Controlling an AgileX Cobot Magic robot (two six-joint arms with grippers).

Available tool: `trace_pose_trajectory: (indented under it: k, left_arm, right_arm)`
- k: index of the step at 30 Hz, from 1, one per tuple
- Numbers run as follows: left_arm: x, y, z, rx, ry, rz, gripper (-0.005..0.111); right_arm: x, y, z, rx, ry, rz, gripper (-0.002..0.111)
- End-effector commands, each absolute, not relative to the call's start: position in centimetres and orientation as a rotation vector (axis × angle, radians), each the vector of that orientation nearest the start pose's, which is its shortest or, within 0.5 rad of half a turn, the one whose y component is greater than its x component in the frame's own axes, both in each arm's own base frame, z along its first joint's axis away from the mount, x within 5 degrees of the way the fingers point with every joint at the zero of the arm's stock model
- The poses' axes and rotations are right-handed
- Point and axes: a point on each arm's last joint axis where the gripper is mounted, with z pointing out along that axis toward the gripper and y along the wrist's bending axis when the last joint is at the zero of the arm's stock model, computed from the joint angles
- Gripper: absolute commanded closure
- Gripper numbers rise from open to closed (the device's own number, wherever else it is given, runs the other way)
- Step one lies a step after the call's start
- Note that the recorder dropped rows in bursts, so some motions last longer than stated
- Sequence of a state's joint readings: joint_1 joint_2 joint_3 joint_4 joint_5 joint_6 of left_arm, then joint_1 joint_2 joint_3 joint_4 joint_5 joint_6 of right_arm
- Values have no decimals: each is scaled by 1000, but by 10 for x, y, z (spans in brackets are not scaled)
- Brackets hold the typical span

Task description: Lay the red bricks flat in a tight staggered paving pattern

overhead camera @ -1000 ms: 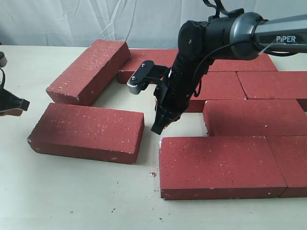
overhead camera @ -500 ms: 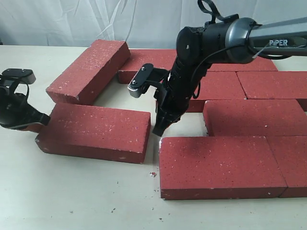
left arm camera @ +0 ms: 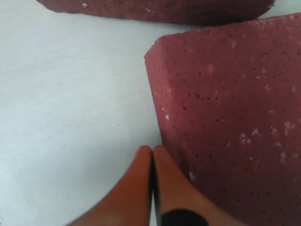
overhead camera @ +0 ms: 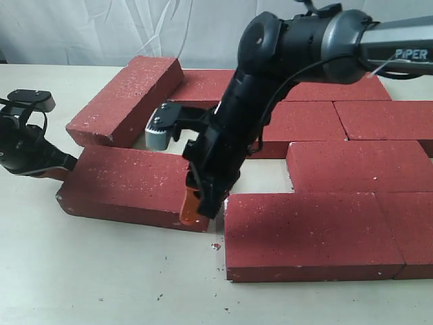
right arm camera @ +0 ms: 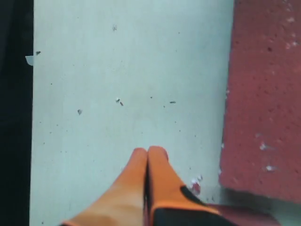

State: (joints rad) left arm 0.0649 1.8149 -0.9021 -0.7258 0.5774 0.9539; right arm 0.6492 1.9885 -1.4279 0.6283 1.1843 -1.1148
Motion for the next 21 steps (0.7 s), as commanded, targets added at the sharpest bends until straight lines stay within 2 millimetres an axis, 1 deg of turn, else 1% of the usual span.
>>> trace_pose_trajectory:
  k: [1,5,7,12,16,21]
  left_arm:
    - [319,-15,139,426,2714,-428,107]
    - [319,-15,139,426,2714,-428,107]
    - [319,-15,139,426,2714,-428,107]
    - [319,-15,139,431,2712,-429,107]
    - [321,-16,140,431,2696,-449,107]
    - [321,-18,141,448,2681,-477,107]
  right_arm:
    - [261,294,175,-2143,2092,768,109]
    - [254,305,160,-2243,2065,548,109]
    - [254,308,155,-2221,2082,467,109]
    - [261,312,149,-2164,2072,379,109]
    - [269,308,148,-2108,2117,252,109]
    - [272,304,147,-2097,2141,179,109]
